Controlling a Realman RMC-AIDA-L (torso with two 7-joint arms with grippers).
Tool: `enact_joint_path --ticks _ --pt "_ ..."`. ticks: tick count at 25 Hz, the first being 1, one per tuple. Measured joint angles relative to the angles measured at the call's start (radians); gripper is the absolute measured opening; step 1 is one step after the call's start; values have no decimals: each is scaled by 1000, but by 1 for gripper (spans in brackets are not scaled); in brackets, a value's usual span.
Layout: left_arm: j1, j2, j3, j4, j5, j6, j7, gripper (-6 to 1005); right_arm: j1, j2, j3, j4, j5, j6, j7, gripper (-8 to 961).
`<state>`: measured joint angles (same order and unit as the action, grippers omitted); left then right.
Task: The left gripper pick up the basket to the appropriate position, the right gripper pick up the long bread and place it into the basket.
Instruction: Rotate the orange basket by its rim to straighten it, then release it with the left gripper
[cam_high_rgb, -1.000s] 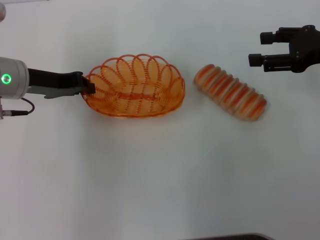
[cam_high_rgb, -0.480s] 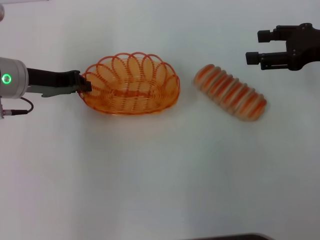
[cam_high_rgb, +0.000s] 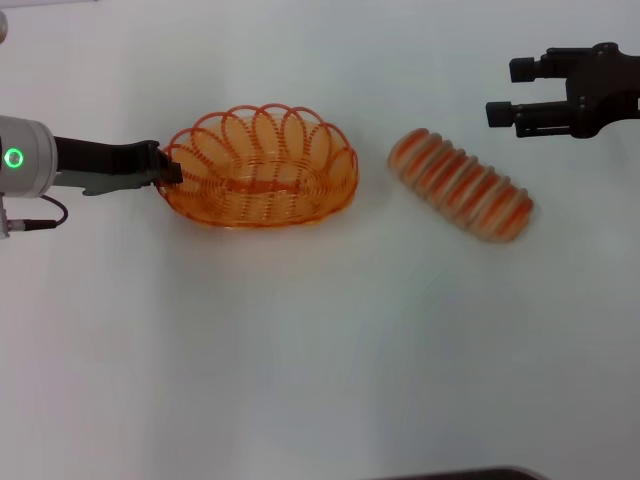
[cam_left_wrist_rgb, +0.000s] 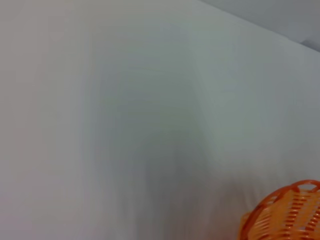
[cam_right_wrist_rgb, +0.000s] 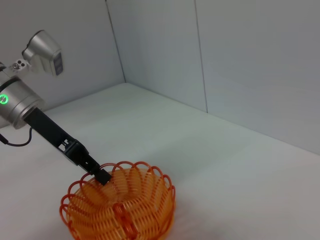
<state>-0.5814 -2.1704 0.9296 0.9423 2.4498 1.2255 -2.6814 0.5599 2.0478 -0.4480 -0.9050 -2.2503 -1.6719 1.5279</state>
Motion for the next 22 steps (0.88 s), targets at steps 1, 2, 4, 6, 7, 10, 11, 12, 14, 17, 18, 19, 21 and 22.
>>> enact_joint_path --ticks 1,2,4,6,7,10,11,12,14,17,18,19,21,22 --pt "0 0 0 0 0 0 0 138 0 0 0 0 0 0 0 798" --pt "0 0 0 1 0 -2 0 139 0 0 0 0 0 0 0 798" --pt "2 -2 0 4 0 -6 0 142 0 0 0 0 0 0 0 798" --pt "3 -3 2 6 0 -8 0 144 -1 0 0 0 0 0 0 798" --pt "3 -2 4 6 0 -8 0 146 -2 0 0 0 0 0 0 798" --pt "1 -2 17 7 0 -6 -3 149 -3 0 0 0 0 -1 1 798" --pt "1 -2 24 7 0 -5 -6 151 -3 0 0 -1 0 -2 1 798" --pt "0 -2 29 8 0 -5 -7 152 -4 0 0 -1 0 -3 1 798" --pt "1 -2 36 11 0 -5 -9 192 -4 0 0 -1 0 -4 1 798" --pt "3 -2 36 15 -3 -4 -9 251 -6 0 0 -1 0 -4 1 798" --pt "4 -2 36 18 -7 0 -8 271 -6 0 0 -2 0 -4 1 798" --pt "5 -2 36 24 -10 2 -6 291 -7 0 1 -2 0 -4 2 798" --pt "13 -2 38 46 -21 8 0 330 -8 0 2 -2 0 -3 2 798" --pt "13 -2 38 46 -21 8 0 350 -8 0 2 -2 0 -3 2 798"
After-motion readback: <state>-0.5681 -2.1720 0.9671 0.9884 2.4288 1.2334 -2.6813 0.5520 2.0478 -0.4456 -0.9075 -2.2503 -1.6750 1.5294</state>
